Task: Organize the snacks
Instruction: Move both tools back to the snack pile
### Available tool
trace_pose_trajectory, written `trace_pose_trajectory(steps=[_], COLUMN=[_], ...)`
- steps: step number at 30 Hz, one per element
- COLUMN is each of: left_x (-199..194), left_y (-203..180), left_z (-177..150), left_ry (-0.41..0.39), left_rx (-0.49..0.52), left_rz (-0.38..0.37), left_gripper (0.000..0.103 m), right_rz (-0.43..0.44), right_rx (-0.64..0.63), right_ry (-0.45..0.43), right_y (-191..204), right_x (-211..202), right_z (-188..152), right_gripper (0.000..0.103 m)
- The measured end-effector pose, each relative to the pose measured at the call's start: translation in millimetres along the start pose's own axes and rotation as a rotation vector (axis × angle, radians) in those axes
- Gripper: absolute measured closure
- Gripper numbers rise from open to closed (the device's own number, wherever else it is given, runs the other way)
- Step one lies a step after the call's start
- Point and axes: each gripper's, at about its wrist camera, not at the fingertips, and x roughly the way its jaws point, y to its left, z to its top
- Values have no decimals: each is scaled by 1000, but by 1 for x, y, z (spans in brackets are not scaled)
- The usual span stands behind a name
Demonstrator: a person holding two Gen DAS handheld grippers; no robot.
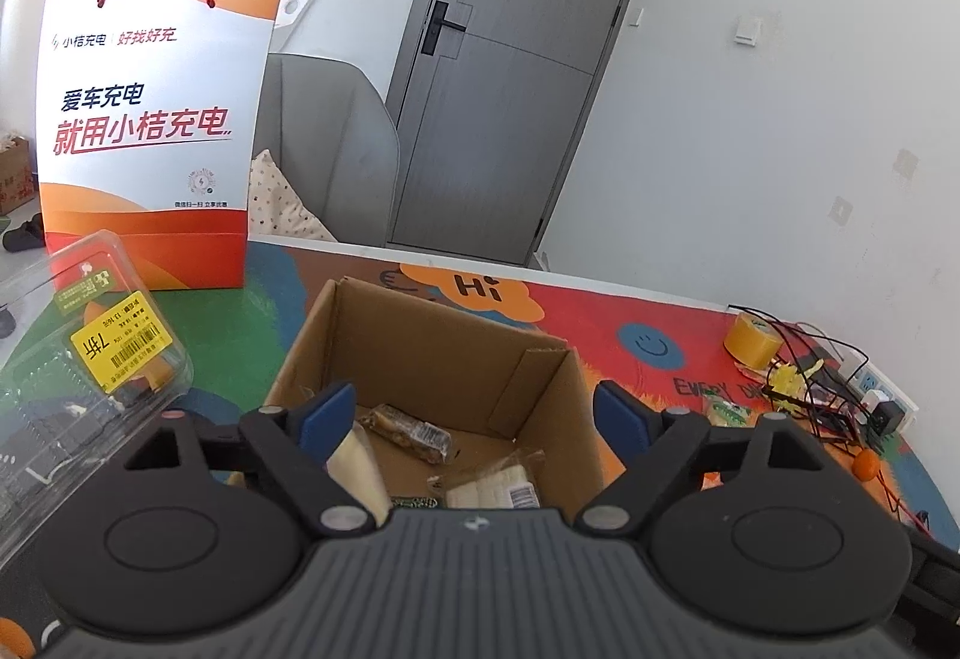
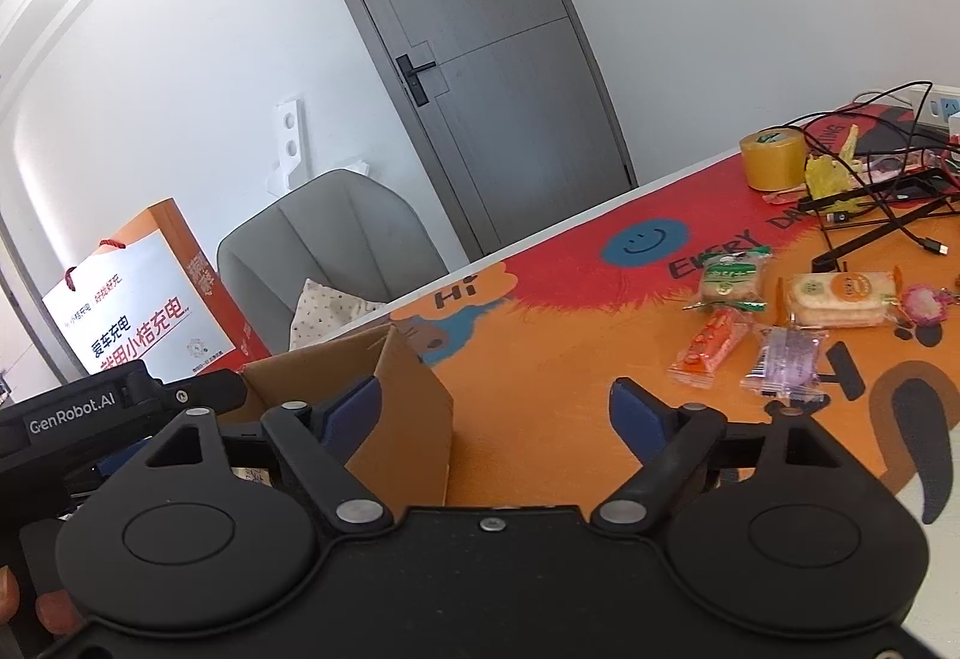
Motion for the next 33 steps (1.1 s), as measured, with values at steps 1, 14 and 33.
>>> trace_pose_trajectory(steps=[1,14,33], left_x=[0,2,32], left_y=[-3,-45,-121], left_z=[-1,-16,-33], left_ry=[6,65,125], left_rx=[5,69,131], left_rz=[2,-29,-133], left_gripper=[16,11,11], right_rz=[-1,-59,-194], right_rx=[1,48,150], right_ry=[-3,-30,-87], right_y=[-2,-45,-131], right_x=[-2,-28,-55], right_z=[0,6,17], right_gripper=[15,0,1])
